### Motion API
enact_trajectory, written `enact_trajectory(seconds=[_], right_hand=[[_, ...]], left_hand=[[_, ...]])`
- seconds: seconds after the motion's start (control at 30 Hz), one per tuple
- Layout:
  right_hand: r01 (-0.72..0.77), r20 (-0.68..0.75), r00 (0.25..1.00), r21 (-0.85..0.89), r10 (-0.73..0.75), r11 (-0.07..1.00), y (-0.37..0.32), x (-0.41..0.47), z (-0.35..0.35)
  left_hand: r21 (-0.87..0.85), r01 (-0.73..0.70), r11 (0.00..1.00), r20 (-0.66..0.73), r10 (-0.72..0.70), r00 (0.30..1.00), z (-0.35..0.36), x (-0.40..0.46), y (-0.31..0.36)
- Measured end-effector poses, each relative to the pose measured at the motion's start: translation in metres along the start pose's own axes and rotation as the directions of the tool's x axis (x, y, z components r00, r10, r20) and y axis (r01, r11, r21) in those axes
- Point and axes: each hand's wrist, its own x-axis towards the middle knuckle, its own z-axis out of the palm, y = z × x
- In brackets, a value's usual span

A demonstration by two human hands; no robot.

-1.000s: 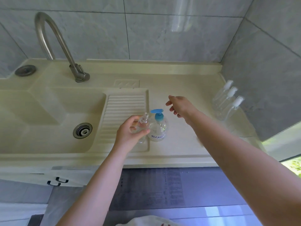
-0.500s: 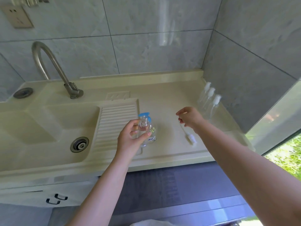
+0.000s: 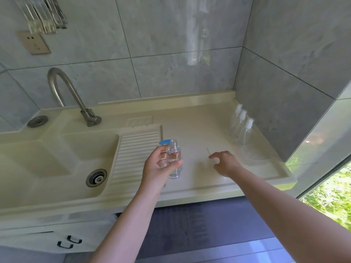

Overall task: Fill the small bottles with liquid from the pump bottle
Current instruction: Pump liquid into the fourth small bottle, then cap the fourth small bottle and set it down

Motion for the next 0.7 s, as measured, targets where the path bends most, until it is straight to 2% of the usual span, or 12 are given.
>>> enact_trajectory(seconds=[0.1,0.4,0.7], right_hand=[[-0.007,0.049,0.999,-0.050,0.010,0.999,0.005,-0.002,0.010],[-0.068,0.000,0.998,0.010,0.068,0.998,0.019,0.006,0.029],[-0.090,-0.012,0.996,-0.055,0.089,0.994,0.029,0.021,0.042]], left_hand=[[0.012,0.003,1.000,-0.002,-0.003,1.000,0.001,-0.002,-0.002],[0.037,0.018,0.999,-0.021,-0.017,1.000,0.001,0.000,-0.003],[0.047,0.027,0.999,-0.012,-0.027,1.000,0.000,0.005,-0.004]])
